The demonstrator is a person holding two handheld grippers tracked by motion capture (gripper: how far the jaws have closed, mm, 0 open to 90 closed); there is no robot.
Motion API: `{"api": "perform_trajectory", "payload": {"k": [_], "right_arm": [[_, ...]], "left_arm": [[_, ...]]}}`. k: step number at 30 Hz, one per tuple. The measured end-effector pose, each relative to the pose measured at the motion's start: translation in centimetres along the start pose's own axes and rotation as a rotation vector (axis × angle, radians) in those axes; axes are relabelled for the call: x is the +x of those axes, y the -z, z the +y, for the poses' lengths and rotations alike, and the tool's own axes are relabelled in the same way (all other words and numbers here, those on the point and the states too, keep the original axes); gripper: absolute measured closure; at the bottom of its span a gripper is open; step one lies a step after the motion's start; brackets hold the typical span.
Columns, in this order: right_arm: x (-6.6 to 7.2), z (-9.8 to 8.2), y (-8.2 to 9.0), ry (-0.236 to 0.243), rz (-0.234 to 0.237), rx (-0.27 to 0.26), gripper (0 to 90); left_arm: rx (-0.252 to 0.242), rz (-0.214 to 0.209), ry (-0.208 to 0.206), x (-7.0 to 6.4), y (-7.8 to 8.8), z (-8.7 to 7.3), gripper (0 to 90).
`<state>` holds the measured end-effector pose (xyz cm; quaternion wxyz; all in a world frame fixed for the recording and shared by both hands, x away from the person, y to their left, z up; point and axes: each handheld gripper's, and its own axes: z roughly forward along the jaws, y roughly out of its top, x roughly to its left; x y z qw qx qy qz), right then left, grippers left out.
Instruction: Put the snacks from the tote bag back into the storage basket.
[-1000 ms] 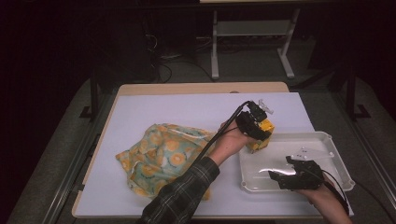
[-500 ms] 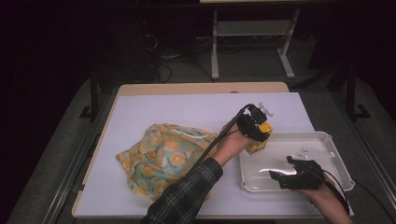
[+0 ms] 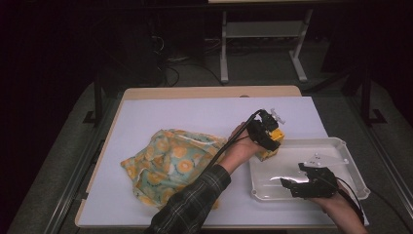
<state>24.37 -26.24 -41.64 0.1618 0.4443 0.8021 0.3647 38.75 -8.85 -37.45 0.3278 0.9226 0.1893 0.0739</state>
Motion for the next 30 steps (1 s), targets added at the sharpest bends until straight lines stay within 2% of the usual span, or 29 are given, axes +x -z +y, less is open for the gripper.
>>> {"api": "perform_trajectory", "payload": {"k": [4, 6, 10, 12, 17, 23, 30], "right_arm": [[0.0, 0.0, 0.0, 0.002, 0.000, 0.001, 13.4], [0.0, 0.0, 0.0, 0.002, 0.000, -0.002, 13.4], [0.0, 0.0, -0.1, 0.005, -0.001, 0.003, 13.4], [0.0, 0.0, -0.1, 0.007, 0.000, 0.004, 13.4], [0.0, 0.0, -0.1, 0.002, -0.002, 0.006, 13.4], [0.1, 0.0, -0.1, -0.001, -0.001, 0.010, 13.4], [0.0, -0.1, -0.2, 0.007, -0.003, 0.009, 13.4]], "left_arm": [[-0.017, -0.006, -0.008, 0.1, 0.8, -0.1, 35.3], [-0.011, -0.006, -0.025, 0.1, 1.1, -0.2, 34.0], [-0.028, -0.008, -0.030, -0.1, 1.9, -0.5, 27.5], [-0.021, -0.014, -0.044, -0.1, 2.5, -0.8, 22.2], [-0.021, -0.025, -0.033, 0.2, 3.3, -1.3, 18.6], [-0.016, -0.028, -0.044, 0.6, 4.6, -2.2, 18.3], [-0.018, -0.032, -0.031, 0.8, 6.3, -3.6, 18.3]]}}
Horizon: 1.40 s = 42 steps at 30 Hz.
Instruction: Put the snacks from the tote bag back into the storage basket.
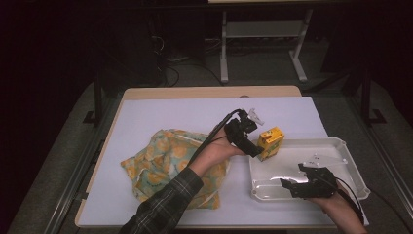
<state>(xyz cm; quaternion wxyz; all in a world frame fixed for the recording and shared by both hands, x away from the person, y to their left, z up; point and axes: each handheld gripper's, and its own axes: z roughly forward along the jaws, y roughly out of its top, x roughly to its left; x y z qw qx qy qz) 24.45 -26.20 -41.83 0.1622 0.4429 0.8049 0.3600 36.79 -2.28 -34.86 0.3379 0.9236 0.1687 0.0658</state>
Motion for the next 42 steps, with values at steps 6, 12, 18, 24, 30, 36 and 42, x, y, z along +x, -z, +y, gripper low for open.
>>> {"api": "perform_trajectory", "payload": {"k": [6, 12, 18, 24, 30, 36, 42], "right_arm": [[0.0, 0.1, -0.1, 0.006, 0.002, 0.016, 13.2], [-0.1, 0.3, -0.1, -0.007, 0.009, 0.050, 13.6], [0.2, 0.4, -0.1, -0.002, 0.013, 0.057, 13.8], [0.4, 0.4, -0.2, 0.011, 0.017, 0.062, 13.8], [0.3, 0.3, -0.3, 0.009, 0.011, 0.069, 13.9], [0.3, 0.4, -0.3, 0.004, 0.006, 0.068, 13.9], [0.3, 0.3, -0.3, -0.004, 0.008, 0.071, 13.9]], "left_arm": [[-0.011, 0.001, 0.007, 0.1, 1.6, -1.5, 18.3], [-0.021, 0.000, 0.021, 0.3, 3.2, -3.2, 18.3], [-0.023, 0.018, 0.030, 0.4, 4.9, -5.0, 18.3], [-0.036, 0.034, 0.047, 0.7, 6.8, -7.0, 18.4], [-0.065, 0.049, 0.064, 0.8, 8.6, -9.3, 18.8], [-0.082, 0.060, 0.075, 1.1, 10.0, -11.5, 18.8], [-0.118, 0.082, 0.099, 1.2, 11.7, -14.0, 19.2]]}}
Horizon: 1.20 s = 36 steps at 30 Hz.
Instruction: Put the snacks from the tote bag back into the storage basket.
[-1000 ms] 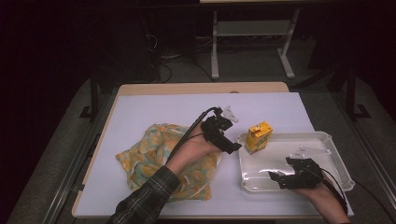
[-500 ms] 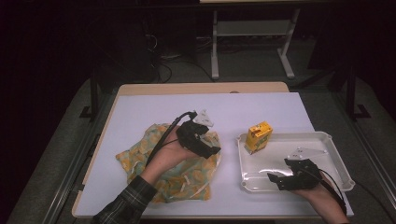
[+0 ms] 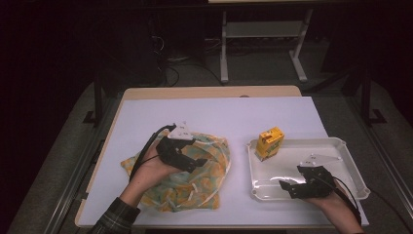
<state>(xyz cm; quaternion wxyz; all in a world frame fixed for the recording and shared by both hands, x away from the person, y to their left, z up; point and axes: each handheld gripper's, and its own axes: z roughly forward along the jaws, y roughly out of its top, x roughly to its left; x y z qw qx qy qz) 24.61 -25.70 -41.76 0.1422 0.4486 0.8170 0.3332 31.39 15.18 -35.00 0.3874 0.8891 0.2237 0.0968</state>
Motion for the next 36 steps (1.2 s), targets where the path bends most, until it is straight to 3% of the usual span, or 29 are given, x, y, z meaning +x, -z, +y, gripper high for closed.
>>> {"api": "perform_trajectory", "payload": {"k": [13, 16, 22, 27, 31, 36], "right_arm": [[-0.1, 0.1, -0.1, -0.016, 0.008, 0.003, 16.7], [0.0, 0.2, 0.1, -0.029, 0.012, -0.004, 24.5], [0.0, 1.0, -0.2, -0.013, 0.015, -0.027, 55.1], [-0.1, 1.8, -0.7, -0.017, 0.047, -0.032, 79.8], [-0.2, 2.8, -1.3, -0.011, 0.075, -0.037, 89.4], [-0.1, 4.0, -2.3, 0.016, 0.083, -0.029, 89.6]], "left_arm": [[-0.012, 0.057, 0.034, 0.6, 3.4, -4.7, 19.6], [-0.030, 0.074, 0.052, 0.7, 4.5, -5.7, 19.6], [-0.047, 0.112, 0.100, 1.2, 6.4, -7.9, 19.6], [-0.036, 0.136, 0.114, 1.7, 7.8, -9.5, 19.6], [-0.036, 0.156, 0.140, 1.8, 8.7, -10.8, 19.5], [-0.043, 0.177, 0.174, 2.2, 9.7, -12.3, 18.9]]}}
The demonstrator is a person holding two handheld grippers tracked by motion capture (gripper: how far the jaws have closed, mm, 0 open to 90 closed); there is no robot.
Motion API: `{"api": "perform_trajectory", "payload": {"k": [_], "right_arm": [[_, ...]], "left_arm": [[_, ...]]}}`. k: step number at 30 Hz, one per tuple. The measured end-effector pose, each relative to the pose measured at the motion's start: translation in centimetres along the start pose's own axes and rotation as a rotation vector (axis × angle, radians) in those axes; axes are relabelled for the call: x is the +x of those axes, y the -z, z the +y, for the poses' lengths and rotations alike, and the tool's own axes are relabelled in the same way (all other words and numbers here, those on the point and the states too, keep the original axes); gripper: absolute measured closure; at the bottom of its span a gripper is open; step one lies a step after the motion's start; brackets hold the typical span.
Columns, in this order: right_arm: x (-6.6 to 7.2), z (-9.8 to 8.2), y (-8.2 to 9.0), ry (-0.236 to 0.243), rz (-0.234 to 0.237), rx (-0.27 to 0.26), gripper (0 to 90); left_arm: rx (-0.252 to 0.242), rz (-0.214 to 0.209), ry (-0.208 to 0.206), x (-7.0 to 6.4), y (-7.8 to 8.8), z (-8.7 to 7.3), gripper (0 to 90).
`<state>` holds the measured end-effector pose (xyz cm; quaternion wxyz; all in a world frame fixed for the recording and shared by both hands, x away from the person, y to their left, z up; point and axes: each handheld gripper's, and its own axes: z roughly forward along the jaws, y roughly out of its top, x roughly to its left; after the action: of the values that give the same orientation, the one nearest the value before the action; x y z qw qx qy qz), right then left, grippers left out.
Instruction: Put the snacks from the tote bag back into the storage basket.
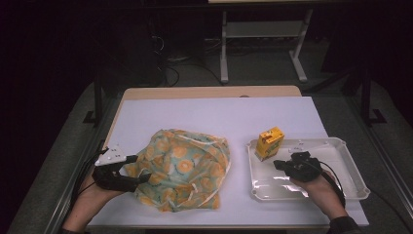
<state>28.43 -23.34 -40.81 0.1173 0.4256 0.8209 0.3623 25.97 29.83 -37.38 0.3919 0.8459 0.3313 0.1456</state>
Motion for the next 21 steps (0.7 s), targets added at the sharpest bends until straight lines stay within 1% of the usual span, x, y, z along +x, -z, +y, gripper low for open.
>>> {"api": "perform_trajectory", "payload": {"k": [1, 2, 3, 4, 5, 7, 8, 9, 10, 11, 12, 13, 17, 20, 21], "right_arm": [[0.0, 0.2, -0.2, 0.006, 0.000, -0.001, 89.6], [0.1, 0.5, -0.4, 0.004, 0.001, 0.000, 89.6], [0.1, 0.7, -0.5, 0.014, 0.002, 0.003, 89.6], [0.0, 0.9, -0.7, 0.022, 0.001, 0.000, 89.6], [0.0, 1.1, -0.8, 0.022, -0.001, -0.004, 89.6], [-0.1, 1.5, -1.1, 0.029, 0.000, -0.006, 89.6], [-0.1, 1.6, -1.1, 0.028, 0.000, -0.004, 89.6], [-0.2, 1.7, -1.3, 0.036, 0.002, -0.010, 89.6], [-0.2, 1.8, -1.3, 0.028, 0.003, -0.005, 89.6], [-0.3, 1.9, -1.5, 0.033, 0.003, -0.004, 89.6], [-0.4, 1.9, -1.6, 0.041, 0.000, -0.007, 89.6], [-0.4, 2.0, -1.6, 0.035, 0.003, -0.001, 89.6], [-0.6, 2.1, -1.9, 0.037, -0.002, -0.003, 89.6], [-0.7, 2.3, -2.1, 0.037, -0.003, 0.001, 89.5], [-0.8, 2.3, -2.2, 0.045, -0.006, -0.006, 89.5]], "left_arm": [[0.004, 0.005, 0.000, 0.2, 0.2, -0.2, 18.8], [-0.008, 0.011, 0.017, 0.3, 0.4, -0.5, 18.7], [0.000, 0.013, 0.017, 0.4, 0.6, -0.7, 18.7], [0.001, 0.017, 0.008, 0.6, 0.7, -0.9, 18.6], [-0.008, 0.024, 0.022, 0.6, 0.9, -1.2, 18.6], [-0.005, 0.036, 0.025, 0.8, 1.2, -1.6, 18.7], [-0.006, 0.041, 0.033, 0.9, 1.3, -1.8, 18.7], [0.000, 0.045, 0.038, 1.0, 1.5, -2.0, 18.6], [-0.001, 0.057, 0.038, 1.1, 1.6, -2.3, 18.6], [0.004, 0.063, 0.041, 1.1, 1.7, -2.5, 18.6], [0.007, 0.067, 0.039, 1.2, 1.8, -2.8, 18.5], [0.011, 0.072, 0.040, 1.3, 2.0, -3.0, 18.4], [0.006, 0.082, 0.062, 1.6, 2.2, -3.9, 18.4], [0.018, 0.095, 0.065, 1.7, 2.2, -4.5, 18.4], [0.022, 0.100, 0.067, 1.7, 2.1, -4.7, 18.4]]}}
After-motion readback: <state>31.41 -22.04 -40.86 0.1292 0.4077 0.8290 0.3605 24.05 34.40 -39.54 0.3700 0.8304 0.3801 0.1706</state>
